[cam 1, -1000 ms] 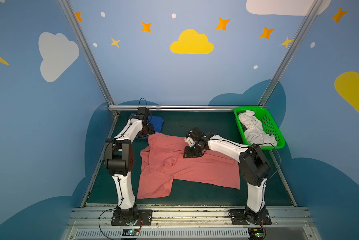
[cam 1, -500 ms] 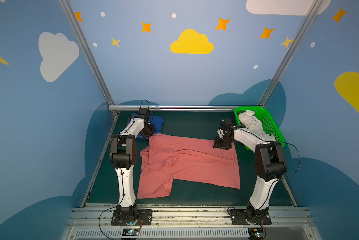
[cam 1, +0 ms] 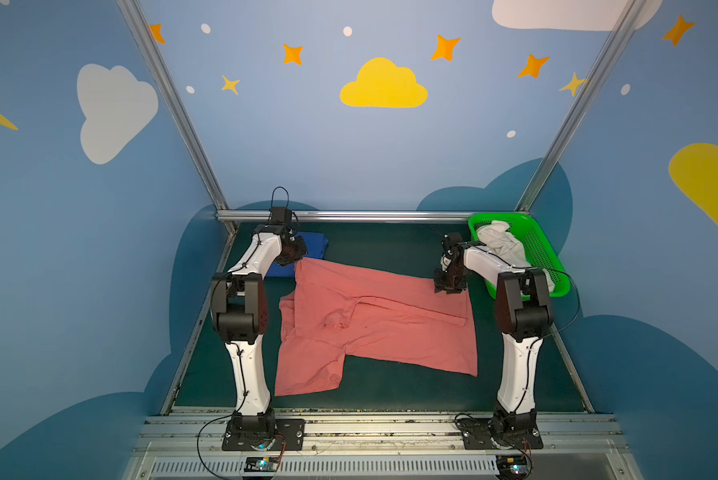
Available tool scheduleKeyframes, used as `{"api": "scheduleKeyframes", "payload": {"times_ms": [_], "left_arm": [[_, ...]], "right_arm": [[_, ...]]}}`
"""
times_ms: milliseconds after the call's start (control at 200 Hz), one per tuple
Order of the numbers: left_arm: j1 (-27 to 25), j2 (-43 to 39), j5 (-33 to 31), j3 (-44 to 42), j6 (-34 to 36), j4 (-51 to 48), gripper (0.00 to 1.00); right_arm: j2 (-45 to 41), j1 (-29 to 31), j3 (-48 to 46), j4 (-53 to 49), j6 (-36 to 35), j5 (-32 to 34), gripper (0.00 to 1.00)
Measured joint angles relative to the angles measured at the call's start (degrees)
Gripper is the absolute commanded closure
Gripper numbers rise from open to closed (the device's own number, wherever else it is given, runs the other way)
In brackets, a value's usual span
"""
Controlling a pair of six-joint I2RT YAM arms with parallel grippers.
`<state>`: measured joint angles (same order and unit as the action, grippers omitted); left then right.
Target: Fold and stack the t-shirts
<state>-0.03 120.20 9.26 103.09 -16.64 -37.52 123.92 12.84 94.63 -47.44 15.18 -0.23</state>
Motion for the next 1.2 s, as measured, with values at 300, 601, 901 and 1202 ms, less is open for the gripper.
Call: {"api": "scheduleKeyframes", "payload": {"times_ms": [300,601,901,1202], "left_arm": [[3.06,1.53,5.40,6.71,-1.73,2.05,0.95],[4.50,6.25,8.98,8.98,-3.10,3.37,0.93],[4.66,7.89,9.55,9.64,-3.28,4.13,0.76],[5.01,7.98,9.64,10.21,-3.26,4.50,0.52]], "right_arm": [[8.28,-0.28,13.79,-4.35,0.13,0.92,0.58],[18.01,-1.09,31.06,-9.25,-1.16,1.11,0.60],[21.22,-1.79,37.42,-11.08,-3.41,-1.44,0.58],[10.93,-3.54,28.87,-10.47,-5.18,-2.64,0.52]]}}
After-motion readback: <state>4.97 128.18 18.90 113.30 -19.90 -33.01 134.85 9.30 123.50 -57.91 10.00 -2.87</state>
